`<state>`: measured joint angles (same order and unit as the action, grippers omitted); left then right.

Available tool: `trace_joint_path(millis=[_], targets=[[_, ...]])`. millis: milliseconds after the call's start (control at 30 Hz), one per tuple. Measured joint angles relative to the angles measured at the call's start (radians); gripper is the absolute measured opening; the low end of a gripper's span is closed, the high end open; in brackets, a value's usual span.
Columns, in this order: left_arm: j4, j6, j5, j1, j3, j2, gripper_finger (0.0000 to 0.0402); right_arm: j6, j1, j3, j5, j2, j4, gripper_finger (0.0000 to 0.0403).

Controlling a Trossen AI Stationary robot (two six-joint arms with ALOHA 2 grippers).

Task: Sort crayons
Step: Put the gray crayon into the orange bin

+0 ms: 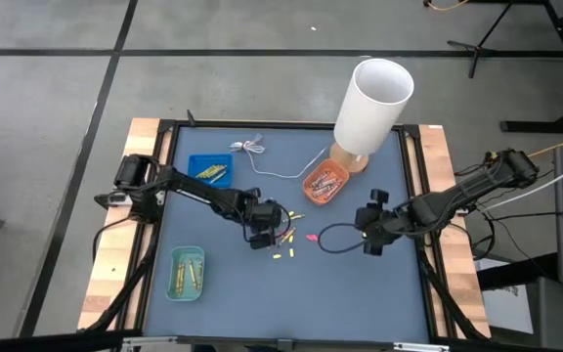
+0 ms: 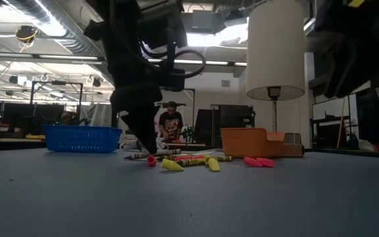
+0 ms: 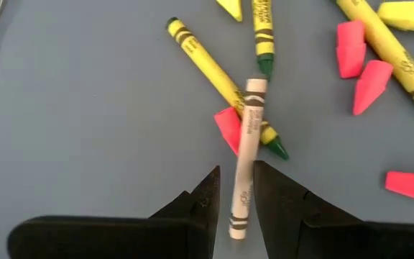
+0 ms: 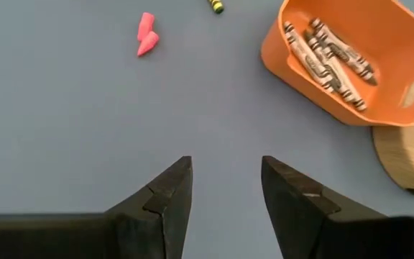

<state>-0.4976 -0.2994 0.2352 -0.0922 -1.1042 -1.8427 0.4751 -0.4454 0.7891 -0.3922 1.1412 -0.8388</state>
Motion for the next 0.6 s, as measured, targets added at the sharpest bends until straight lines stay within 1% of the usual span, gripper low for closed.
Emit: trace_joint_path(millis=[133, 267, 433, 600], targets=[[0.001, 0.033, -0.056, 0.025, 0.0, 0.0, 0.0069, 0.0, 0.0, -0.033, 0.001, 0.0, 0.039, 0.0166], [0.002, 0.088, -0.118, 0.039, 0.0, -0.003, 0.0069, 0.0, 0.0, -0.034, 0.0, 0.0, 0.043, 0.0166], [0.016, 0.153, -0.13, 0.042, 0.0, -0.022, 0.0069, -0.001, 0.0, -0.034, 0.0, 0.0, 0.073, 0.0166], [0.021, 0.178, -0.132, 0.041, -0.002, -0.037, 0.0069, -0.008, 0.0, -0.034, 0.0, 0.0, 0.095, 0.0166]])
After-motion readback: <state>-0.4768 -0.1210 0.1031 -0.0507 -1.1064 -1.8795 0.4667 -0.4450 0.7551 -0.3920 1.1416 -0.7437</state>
